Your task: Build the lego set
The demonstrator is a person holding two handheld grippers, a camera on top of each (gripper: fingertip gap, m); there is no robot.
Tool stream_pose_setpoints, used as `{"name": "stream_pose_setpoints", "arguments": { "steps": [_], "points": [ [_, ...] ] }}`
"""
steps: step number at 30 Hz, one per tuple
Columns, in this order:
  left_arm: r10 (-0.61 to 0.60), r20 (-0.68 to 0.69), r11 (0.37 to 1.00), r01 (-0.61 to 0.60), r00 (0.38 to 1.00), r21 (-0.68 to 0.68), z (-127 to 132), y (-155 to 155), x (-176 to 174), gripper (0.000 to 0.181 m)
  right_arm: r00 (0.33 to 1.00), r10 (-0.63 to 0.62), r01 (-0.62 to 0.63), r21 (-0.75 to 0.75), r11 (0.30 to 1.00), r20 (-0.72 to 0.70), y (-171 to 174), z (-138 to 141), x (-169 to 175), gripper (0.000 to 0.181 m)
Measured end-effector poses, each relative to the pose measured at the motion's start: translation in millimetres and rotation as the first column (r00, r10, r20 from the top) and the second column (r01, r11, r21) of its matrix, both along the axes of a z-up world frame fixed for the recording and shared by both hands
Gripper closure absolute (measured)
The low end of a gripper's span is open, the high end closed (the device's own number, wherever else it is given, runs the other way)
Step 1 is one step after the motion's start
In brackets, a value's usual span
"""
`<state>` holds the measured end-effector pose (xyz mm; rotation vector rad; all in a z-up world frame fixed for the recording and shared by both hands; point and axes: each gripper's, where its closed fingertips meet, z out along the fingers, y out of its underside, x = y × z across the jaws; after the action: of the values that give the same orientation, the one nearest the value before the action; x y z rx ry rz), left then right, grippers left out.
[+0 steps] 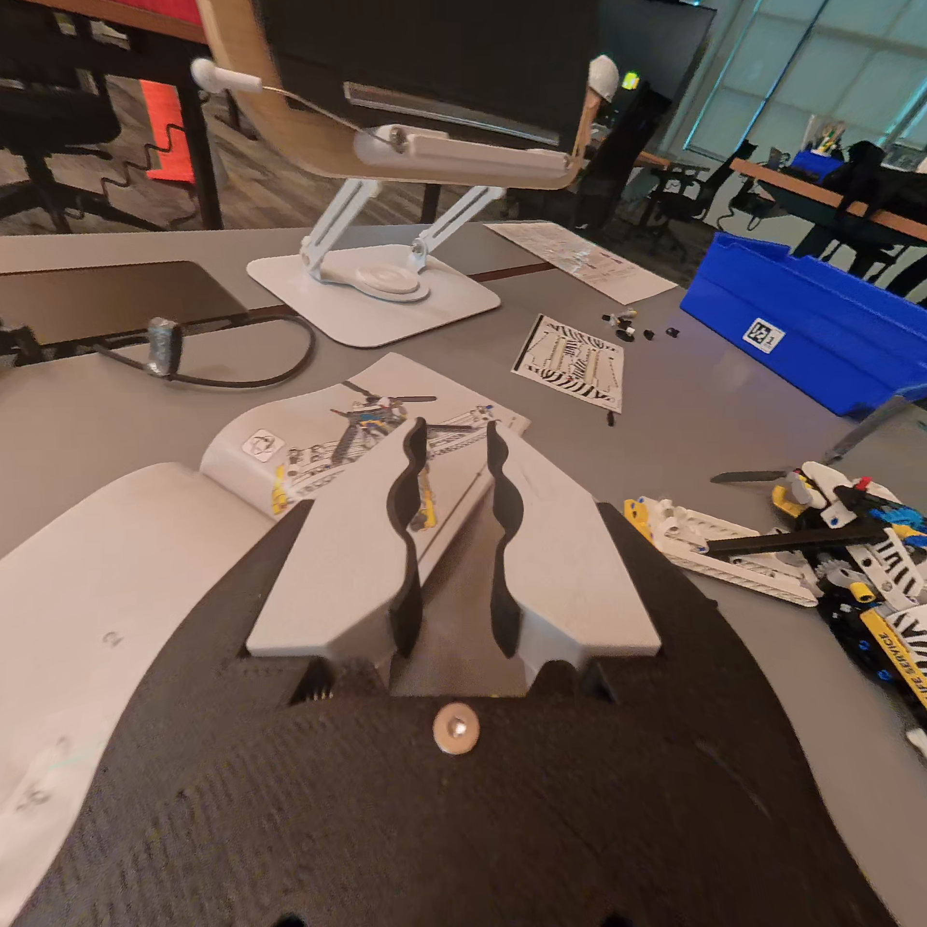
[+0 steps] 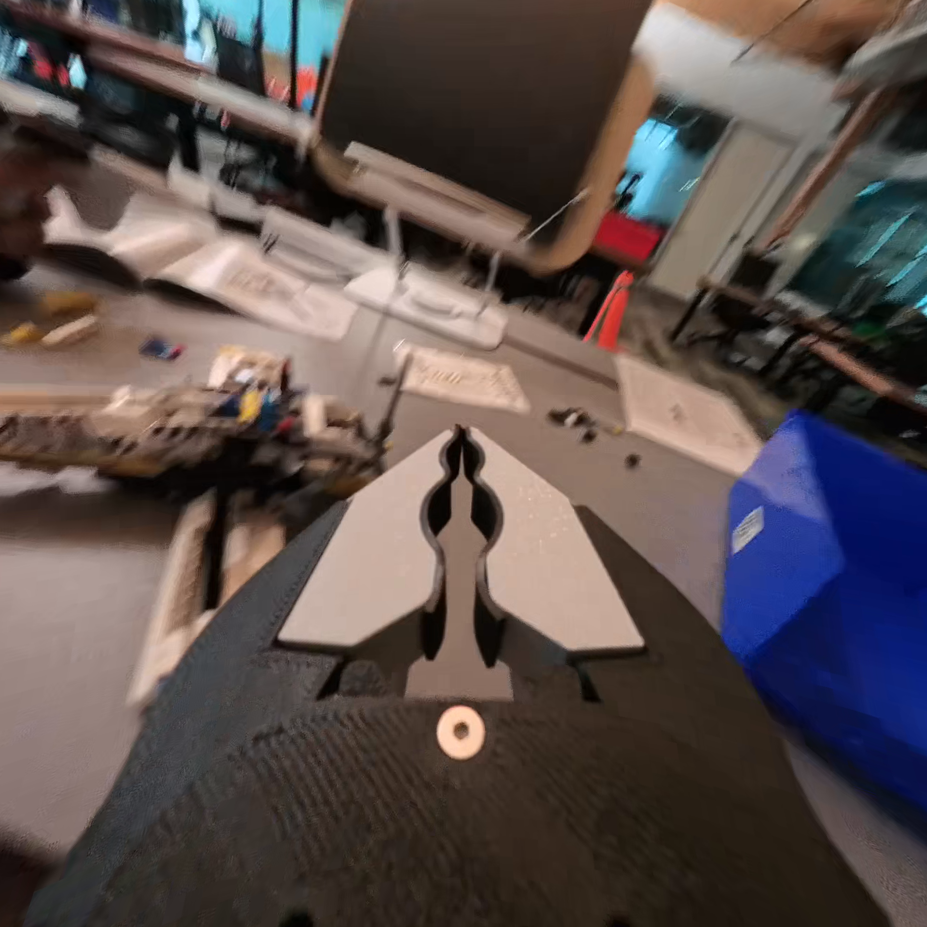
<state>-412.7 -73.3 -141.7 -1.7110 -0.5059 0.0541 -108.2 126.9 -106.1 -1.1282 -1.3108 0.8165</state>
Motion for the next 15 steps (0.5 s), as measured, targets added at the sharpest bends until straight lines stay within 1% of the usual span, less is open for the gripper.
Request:
{"name": "stream_pose_setpoints", "arguments": {
  "steps": [2,3,4,6,8,11,13,14,15],
  "points": [
    [-0.026,0.006,1.000,0.026,1.000,0.010,2.5,6.9,10.3,0.159,0.988,0.036,-0.031,-0.031,0.999,0.149,-27.0,-31.5,9.9,0.181],
    [-0.037,0.007,0.999,0.037,0.999,0.015,4.0,9.7,15.5,0.159,0.976,0.055,-0.047,-0.045,0.998,0.209,-40.1,-45.0,14.8,0.178],
    [-0.045,0.006,0.999,0.045,0.999,0.019,5.9,11.7,20.9,0.158,0.963,0.083,-0.071,-0.055,0.996,0.257,-53.8,-56.2,19.2,0.171],
    [-0.052,-0.007,0.998,0.052,0.999,0.026,9.3,13.5,32.1,0.158,0.937,0.142,-0.127,-0.066,0.990,0.319,-79.2,-71.0,26.5,0.154],
    [-0.057,-0.016,0.998,0.057,0.998,0.025,9.8,13.6,44.4,0.158,0.918,0.187,-0.179,-0.055,0.982,0.350,-97.7,-79.2,31.6,0.148],
    [-0.074,-0.002,0.997,0.074,0.997,0.039,8.9,13.4,62.7,0.158,0.894,0.200,-0.232,0.031,0.972,0.402,-107.6,-92.0,37.9,0.142],
    [-0.088,0.019,0.995,0.087,0.996,0.058,8.8,12.5,72.3,0.158,0.866,0.205,-0.275,0.093,0.957,0.455,-109.8,-103.1,43.2,0.137],
    [-0.089,0.024,0.994,0.088,0.996,0.062,8.4,11.5,75.2,0.158,0.861,0.200,-0.288,0.123,0.950,0.469,-109.3,-105.4,45.5,0.140],
    [-0.088,0.027,0.994,0.086,0.996,0.063,7.9,10.3,77.0,0.158,0.858,0.200,-0.301,0.148,0.942,0.473,-109.1,-105.3,47.9,0.140]
  ]
}}
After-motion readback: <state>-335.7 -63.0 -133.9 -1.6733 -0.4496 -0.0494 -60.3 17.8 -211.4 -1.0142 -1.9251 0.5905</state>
